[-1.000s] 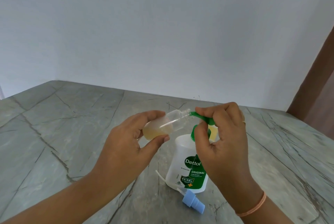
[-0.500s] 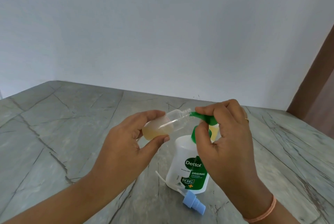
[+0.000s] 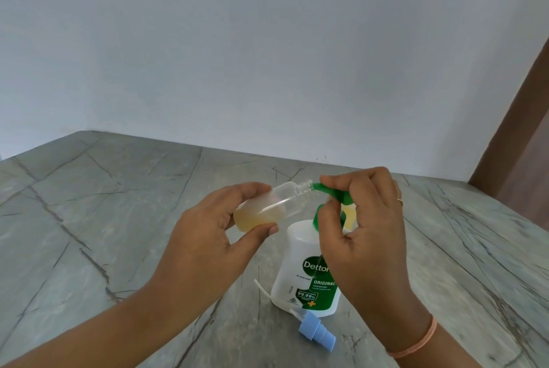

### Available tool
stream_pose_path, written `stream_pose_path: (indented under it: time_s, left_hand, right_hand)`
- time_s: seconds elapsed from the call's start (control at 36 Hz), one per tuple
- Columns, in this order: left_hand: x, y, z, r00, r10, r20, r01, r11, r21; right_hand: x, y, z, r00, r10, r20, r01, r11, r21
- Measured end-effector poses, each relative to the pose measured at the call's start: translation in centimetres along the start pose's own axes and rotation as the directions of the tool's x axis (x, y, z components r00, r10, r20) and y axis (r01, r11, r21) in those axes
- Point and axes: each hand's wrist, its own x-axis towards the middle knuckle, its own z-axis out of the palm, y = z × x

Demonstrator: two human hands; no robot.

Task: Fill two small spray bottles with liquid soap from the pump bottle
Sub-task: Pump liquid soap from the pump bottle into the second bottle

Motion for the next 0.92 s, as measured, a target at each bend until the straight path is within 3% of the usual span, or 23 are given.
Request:
stream_pose_path:
  time_s: [0.17, 0.47, 0.92]
  left_hand:
    - [0.0, 0.3, 0.0, 1.000, -0.007, 0.002, 0.007, 1.000, -0.016]
    - [-0.1, 0.1, 0.0, 0.999, -0.032, 0.015, 0.033, 0.999, -0.012]
    - [-0.1, 0.0, 0.1, 1.000, 0.009, 0.002, -0.009, 1.000, -0.008]
  right_hand:
    - [0.6, 0.0, -0.5, 1.000, -0.011, 0.024, 0.011, 1.000, -0.012]
    - [-0.6, 0.2, 0.7, 0.998, -0.026, -0.061, 0.026, 1.000, -0.010]
    - [0.4, 0.0, -0.4, 1.000, -0.011, 0.013, 0.011, 1.000, -0.009]
